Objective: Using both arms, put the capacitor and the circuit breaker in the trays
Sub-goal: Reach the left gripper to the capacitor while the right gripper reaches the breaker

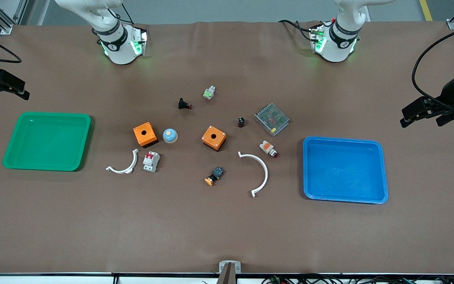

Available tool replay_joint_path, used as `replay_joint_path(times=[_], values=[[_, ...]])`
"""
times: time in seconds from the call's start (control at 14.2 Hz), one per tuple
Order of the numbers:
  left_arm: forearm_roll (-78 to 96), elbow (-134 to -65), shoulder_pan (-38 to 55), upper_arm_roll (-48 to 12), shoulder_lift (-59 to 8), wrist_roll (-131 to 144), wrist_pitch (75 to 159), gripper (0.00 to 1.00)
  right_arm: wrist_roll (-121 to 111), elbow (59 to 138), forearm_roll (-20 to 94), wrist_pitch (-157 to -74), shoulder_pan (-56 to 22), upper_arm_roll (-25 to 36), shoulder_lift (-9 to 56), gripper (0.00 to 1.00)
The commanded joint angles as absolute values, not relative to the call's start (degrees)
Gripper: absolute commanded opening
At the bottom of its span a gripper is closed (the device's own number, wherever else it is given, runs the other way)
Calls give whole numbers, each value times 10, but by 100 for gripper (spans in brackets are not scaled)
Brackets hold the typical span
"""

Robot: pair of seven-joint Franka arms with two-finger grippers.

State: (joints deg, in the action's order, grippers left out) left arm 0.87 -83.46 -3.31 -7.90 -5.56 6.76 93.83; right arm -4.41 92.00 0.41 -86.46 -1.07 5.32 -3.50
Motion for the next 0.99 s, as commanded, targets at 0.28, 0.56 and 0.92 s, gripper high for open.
replay_joint_path(times=[0.28,0.56,0.92], values=[[19,-832,-38,-81,-53,65,939,100,-49,927,-10,-860,-9,54,-46,100],[62,-839,-36,-78,-54,73,880,100,-49,926,-9,-860,-8,54,-46,100],[120,-894,20,-96,-54,127,850,100,-42,925,-9,-858,-8,54,-46,100]])
